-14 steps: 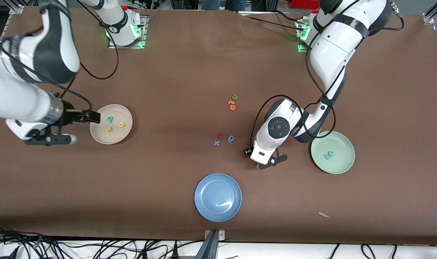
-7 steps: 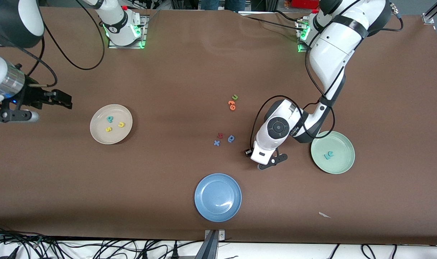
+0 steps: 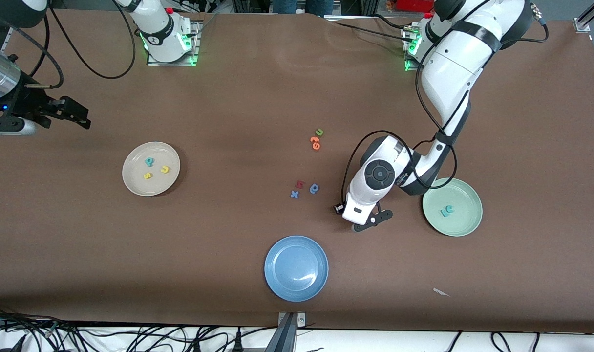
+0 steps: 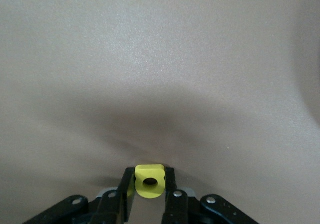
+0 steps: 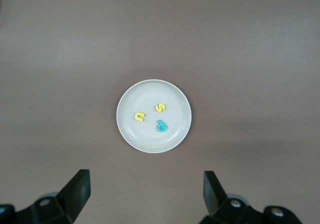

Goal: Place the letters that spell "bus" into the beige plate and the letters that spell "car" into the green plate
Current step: 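Return the right arm to rest while the left gripper lifts the yellow o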

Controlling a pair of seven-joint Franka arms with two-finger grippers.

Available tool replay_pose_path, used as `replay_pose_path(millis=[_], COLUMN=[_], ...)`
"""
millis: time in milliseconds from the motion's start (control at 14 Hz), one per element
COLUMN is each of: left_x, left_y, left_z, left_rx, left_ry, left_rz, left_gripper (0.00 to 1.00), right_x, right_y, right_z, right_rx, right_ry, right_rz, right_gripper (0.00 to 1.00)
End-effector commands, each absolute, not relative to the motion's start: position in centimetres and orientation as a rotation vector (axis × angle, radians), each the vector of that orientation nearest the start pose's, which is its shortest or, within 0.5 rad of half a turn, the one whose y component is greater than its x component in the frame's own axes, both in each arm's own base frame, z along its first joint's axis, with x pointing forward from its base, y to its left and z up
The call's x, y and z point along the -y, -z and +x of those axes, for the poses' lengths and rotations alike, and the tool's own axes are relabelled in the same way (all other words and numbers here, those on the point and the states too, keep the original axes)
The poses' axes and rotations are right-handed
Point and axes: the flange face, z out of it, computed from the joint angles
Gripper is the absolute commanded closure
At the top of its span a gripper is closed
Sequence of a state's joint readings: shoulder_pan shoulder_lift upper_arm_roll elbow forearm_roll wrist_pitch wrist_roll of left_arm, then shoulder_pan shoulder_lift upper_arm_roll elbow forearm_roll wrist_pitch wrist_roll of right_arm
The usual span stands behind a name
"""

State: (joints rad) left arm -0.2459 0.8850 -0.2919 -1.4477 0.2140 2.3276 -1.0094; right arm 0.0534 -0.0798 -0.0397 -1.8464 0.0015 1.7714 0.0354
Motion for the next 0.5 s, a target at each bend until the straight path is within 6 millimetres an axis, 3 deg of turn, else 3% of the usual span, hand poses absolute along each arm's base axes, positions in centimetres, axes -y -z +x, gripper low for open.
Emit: replay_pose_path(millis=[0,285,427], left_x=[33.4,33.1,31.8], left_y=[-17.5,-17.7,-19.3], left_z=[64.7,65.0,66.1], left_rx=[0.679,0.670,0.670], left_ry=[0.000,0.009,0.036], left_rz=[-3.130,-3.131,-3.135], left_gripper=[0.76,0.81,0.82], right_x=[-0.7,-0.6,-0.6], right_y=[-55.3,-56.6,-58.0], right_z=[53.3,53.8,53.6], right_rx=[-0.046,-0.022,-0.021], right_ry=[0.035,0.062,0.043], right_rz=[-3.124,-3.129,-3.133], right_gripper=[0.00,0.00,0.00])
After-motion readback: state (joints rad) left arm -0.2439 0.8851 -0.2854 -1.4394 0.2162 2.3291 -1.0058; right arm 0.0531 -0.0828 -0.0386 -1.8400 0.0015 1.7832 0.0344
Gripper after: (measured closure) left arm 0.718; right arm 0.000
